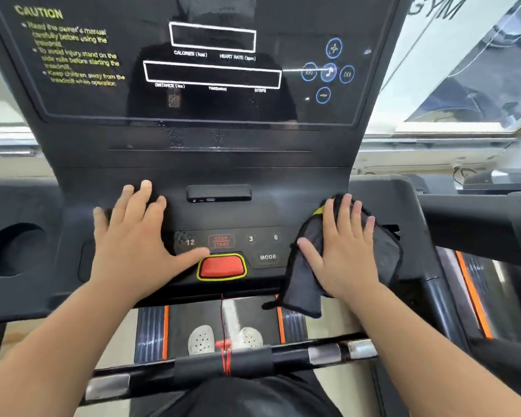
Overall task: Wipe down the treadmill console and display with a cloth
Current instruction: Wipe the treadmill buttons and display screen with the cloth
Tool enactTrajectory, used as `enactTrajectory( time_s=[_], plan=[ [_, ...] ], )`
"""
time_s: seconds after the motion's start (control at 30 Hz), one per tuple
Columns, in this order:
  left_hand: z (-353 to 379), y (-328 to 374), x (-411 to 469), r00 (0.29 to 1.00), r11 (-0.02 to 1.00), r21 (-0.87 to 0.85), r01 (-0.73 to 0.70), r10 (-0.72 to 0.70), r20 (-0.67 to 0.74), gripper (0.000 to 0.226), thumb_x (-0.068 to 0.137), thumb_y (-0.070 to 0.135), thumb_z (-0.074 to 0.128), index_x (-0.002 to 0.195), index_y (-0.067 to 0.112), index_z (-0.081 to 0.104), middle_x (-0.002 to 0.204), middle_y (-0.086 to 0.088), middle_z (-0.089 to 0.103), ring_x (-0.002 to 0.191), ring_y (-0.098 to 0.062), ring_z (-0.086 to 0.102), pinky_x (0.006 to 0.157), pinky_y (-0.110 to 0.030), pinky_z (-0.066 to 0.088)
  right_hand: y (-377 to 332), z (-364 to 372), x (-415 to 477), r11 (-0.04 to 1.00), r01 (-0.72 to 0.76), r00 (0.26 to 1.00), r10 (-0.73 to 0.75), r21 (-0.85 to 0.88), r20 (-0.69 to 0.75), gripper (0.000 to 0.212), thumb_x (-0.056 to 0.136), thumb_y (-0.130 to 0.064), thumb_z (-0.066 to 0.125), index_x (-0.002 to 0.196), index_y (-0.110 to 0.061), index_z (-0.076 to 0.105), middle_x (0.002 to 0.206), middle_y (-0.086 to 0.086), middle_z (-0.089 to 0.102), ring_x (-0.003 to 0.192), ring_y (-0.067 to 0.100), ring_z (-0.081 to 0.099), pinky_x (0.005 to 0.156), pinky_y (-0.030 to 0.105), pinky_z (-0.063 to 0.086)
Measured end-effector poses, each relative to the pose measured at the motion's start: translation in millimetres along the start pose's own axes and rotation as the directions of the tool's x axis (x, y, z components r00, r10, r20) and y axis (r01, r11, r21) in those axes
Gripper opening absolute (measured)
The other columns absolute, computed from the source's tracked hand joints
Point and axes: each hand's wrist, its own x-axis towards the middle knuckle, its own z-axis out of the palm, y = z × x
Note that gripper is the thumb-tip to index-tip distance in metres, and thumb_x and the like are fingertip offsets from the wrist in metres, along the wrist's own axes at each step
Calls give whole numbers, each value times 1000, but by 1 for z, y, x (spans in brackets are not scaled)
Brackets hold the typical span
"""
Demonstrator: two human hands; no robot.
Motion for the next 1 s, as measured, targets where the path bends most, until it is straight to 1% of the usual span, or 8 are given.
enactTrajectory(
  time_s=[0.1, 0.2, 0.33, 0.47, 0.57, 0.73, 0.87, 1.0],
  plan=[
    [-3, 8, -1, 999, 999, -8, 40, -39, 24, 132, 54, 103, 32, 148, 12, 43, 168, -9, 17, 156, -29, 11, 118, -66, 14, -33, -5, 16, 999, 27, 999, -26, 36, -24, 103, 92, -80, 6, 162, -4, 9, 168, 28, 0, 156, 44, 0, 126, 61, 8],
    [-4, 15, -2, 996, 997, -23, 76, -75, 39, 137, 52, 105, 27, 150, 11, 39, 169, -8, 13, 156, -28, 8, 119, -66, 15, -60, -3, 1, 959, 280, 960, -278, 47, -29, 98, 94, -78, 13, 163, -9, 12, 171, 18, 1, 158, 37, -3, 127, 58, 7],
    [-3, 23, -3, 992, 989, -75, 125, -124, 27, 139, 50, 104, 26, 149, 8, 40, 169, -9, 14, 156, -29, 9, 118, -67, 19, -49, 12, -46, 839, 541, 841, -541, 61, -21, 87, 97, -74, 28, 164, -20, 16, 173, 5, 7, 159, 29, -1, 127, 54, 9],
    [-2, 27, -5, 988, 984, -93, 153, -151, 25, 135, 56, 103, 29, 151, 8, 38, 169, -5, 12, 157, -25, 7, 118, -68, 17, 4, 18, -48, 890, 455, 890, -454, 34, -39, 87, 95, -74, 32, 163, -21, 21, 172, 11, 10, 159, 33, 3, 126, 54, 12],
    [-3, 27, -5, 988, 983, -92, 157, -155, 22, 131, 57, 101, 30, 151, 9, 38, 169, -4, 12, 157, -23, 7, 117, -68, 16, 28, 7, -16, 957, 286, 958, -285, 42, -15, 92, 95, -78, 14, 163, -17, 19, 171, 16, 6, 158, 38, 3, 125, 61, 13],
    [-3, 25, -4, 989, 983, -106, 149, -148, 13, 128, 57, 98, 30, 149, 9, 41, 169, -6, 15, 156, -25, 10, 117, -68, 18, -5, -6, 24, 994, 90, 996, -88, 60, -27, 101, 91, -81, 4, 164, -11, 3, 169, 24, -9, 157, 43, -7, 126, 60, 5],
    [-1, 23, -4, 990, 986, -90, 138, -138, 11, 125, 61, 99, 35, 147, 9, 43, 167, -8, 18, 153, -31, 17, 117, -66, 19, -65, -6, 13, 963, 259, 966, -257, 77, -40, 103, 91, -80, 15, 163, -7, 12, 170, 22, -1, 157, 41, -3, 126, 60, 7],
    [-2, 14, -1, 997, 998, -23, 62, -63, -35, 114, 65, 95, 35, 138, 10, 54, 159, -12, 35, 143, -38, 35, 112, -64, 31, -106, 4, -23, 886, 454, 890, -456, 97, 1, 92, 95, -76, 21, 164, -16, 11, 173, 8, 1, 159, 28, -6, 128, 53, 2]
  ],
)
